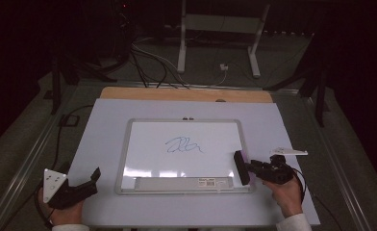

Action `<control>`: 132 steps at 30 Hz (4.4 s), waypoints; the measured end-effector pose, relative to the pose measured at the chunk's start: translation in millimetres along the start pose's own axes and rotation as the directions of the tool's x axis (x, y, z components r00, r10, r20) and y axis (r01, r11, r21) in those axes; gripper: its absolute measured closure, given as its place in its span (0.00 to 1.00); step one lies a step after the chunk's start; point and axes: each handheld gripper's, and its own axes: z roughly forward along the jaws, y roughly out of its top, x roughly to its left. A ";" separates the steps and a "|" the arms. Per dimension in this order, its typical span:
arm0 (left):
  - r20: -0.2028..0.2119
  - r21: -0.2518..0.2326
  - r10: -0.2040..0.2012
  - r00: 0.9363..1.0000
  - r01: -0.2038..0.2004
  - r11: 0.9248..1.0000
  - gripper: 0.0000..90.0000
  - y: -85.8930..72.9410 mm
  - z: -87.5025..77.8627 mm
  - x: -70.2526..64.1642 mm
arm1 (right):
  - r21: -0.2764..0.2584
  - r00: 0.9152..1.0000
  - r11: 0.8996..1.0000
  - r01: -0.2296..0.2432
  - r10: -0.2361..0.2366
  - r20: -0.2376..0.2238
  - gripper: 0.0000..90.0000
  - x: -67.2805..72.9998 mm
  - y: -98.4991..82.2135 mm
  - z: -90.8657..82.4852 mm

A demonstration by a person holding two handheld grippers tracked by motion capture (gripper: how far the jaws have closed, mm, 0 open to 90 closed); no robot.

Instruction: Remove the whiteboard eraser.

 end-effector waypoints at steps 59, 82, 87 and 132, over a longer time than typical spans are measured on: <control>0.000 0.007 0.004 1.000 -0.004 1.000 0.01 -0.7 1.3 -1.0 | 0.013 0.999 1.000 -0.021 0.021 -0.037 0.45 20.8 11.9 14.0; 0.000 0.008 0.004 1.000 -0.004 1.000 0.01 -0.9 1.4 -0.9 | -0.026 0.999 0.999 0.029 -0.029 -0.012 0.45 31.5 36.2 13.3; 0.001 0.010 0.006 1.000 -0.006 1.000 0.01 -1.0 1.4 -0.6 | -0.031 0.999 0.999 0.039 -0.040 -0.011 0.45 33.3 41.4 16.6; 0.002 0.010 0.011 1.000 -0.011 1.000 0.01 -1.4 2.8 -0.7 | -0.054 0.995 0.994 0.099 -0.099 0.011 0.45 53.5 82.2 49.3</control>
